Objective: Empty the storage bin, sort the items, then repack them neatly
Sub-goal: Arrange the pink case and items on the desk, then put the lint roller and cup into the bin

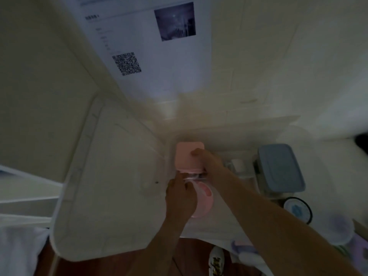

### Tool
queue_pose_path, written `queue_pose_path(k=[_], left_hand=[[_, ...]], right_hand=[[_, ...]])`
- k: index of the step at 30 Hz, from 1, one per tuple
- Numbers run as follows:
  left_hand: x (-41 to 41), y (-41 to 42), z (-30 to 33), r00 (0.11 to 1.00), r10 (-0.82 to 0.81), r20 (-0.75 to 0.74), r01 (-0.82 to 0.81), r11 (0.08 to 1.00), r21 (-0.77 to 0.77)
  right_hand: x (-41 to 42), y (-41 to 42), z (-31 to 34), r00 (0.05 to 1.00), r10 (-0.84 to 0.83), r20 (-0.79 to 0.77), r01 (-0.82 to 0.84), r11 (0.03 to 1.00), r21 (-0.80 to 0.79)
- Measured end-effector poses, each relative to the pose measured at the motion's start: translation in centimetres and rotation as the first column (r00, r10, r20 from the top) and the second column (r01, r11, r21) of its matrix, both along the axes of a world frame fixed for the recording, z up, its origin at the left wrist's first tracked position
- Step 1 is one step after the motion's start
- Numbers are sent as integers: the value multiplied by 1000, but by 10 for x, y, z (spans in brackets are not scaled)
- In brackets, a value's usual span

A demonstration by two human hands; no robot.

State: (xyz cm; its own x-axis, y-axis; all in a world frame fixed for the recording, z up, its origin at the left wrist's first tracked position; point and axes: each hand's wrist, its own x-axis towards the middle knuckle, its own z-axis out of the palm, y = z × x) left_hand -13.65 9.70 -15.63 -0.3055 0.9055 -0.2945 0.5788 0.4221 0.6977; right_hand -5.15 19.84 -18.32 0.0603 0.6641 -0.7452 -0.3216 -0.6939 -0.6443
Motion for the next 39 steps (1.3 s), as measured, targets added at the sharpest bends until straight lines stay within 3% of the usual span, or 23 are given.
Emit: queue_pose_path(k=[4, 10, 15, 17, 21, 26, 29, 33, 39], left_hand=[[2, 3, -4, 999, -27, 33, 29, 999, -36], [11, 15, -6, 993, -115, 9, 116, 988, -105], [12, 22, -8, 995, -87, 57, 96, 983, -159], [10, 23, -7, 994, -54, 98, 71, 982, -173], [9, 20, -5, 992, -38, 120, 56, 986, -156], [5, 17, -11, 993, -52, 108, 70, 984, -165], [0, 18, -15, 996, -61, 70, 73, 981, -180], [-1, 15, -15, 995, -38, 94, 53, 984, -170], [11, 2, 5, 970, 72, 233, -69, 997, -22]], right_hand=[[10, -1, -2, 994, 43, -96, -43, 999, 3], [21, -3, -5, 998, 56, -29, -53, 994, 99], [49, -10, -4, 997, -23, -74, 34, 988, 152], [67, -11, -11, 996, -93, -18, 95, 985, 145], [86, -18, -22, 951, -119, 285, 85, 988, 129], [70, -16, -44, 849, 21, 528, -85, 991, 98], [65, -6, -54, 710, 184, 680, -239, 971, -13], [71, -10, -55, 638, 258, 725, -305, 950, -70], [97, -41, -6, 725, 69, 686, -232, 961, 149]])
